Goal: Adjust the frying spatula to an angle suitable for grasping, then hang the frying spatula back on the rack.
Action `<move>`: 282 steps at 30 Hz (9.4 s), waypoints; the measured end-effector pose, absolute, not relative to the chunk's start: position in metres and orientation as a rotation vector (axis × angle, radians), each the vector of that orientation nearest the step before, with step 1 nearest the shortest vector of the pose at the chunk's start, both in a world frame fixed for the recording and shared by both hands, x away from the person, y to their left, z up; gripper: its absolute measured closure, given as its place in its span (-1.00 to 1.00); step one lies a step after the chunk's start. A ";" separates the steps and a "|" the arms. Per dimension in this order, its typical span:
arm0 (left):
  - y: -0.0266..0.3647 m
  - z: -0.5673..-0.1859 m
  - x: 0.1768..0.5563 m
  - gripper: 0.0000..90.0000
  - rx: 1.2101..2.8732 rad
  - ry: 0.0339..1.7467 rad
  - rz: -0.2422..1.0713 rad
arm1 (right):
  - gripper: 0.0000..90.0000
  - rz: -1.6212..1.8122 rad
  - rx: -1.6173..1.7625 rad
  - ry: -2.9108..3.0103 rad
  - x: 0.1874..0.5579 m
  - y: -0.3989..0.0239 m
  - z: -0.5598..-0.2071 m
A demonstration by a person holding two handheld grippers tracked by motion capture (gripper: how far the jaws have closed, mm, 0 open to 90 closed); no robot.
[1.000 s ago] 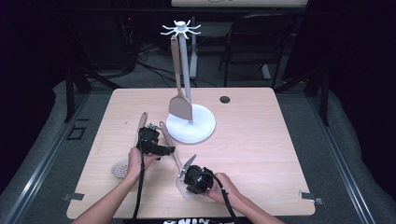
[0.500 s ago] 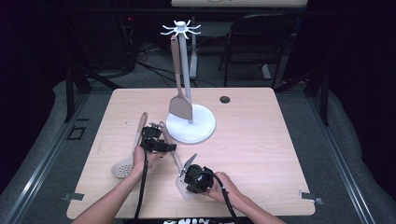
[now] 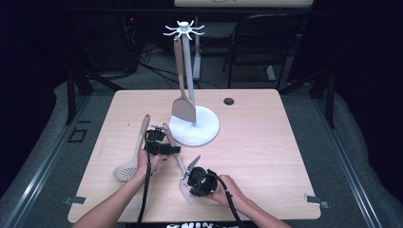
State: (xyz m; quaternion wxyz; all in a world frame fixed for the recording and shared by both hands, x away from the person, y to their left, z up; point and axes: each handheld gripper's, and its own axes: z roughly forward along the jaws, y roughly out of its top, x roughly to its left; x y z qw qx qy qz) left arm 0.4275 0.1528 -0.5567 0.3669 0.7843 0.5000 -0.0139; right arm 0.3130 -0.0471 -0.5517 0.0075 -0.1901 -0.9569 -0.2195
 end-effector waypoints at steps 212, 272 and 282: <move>0.097 -0.345 0.443 0.71 1.857 0.671 0.292 | -0.85 -0.752 -1.202 -3.033 0.374 -0.167 -0.514; 0.096 -0.322 0.485 0.69 1.890 0.765 0.469 | -0.85 -0.693 -1.167 -3.056 0.376 -0.167 -0.516; 0.096 -0.322 0.472 0.45 1.901 0.754 0.501 | -0.82 -0.696 -1.160 -3.057 0.376 -0.167 -0.517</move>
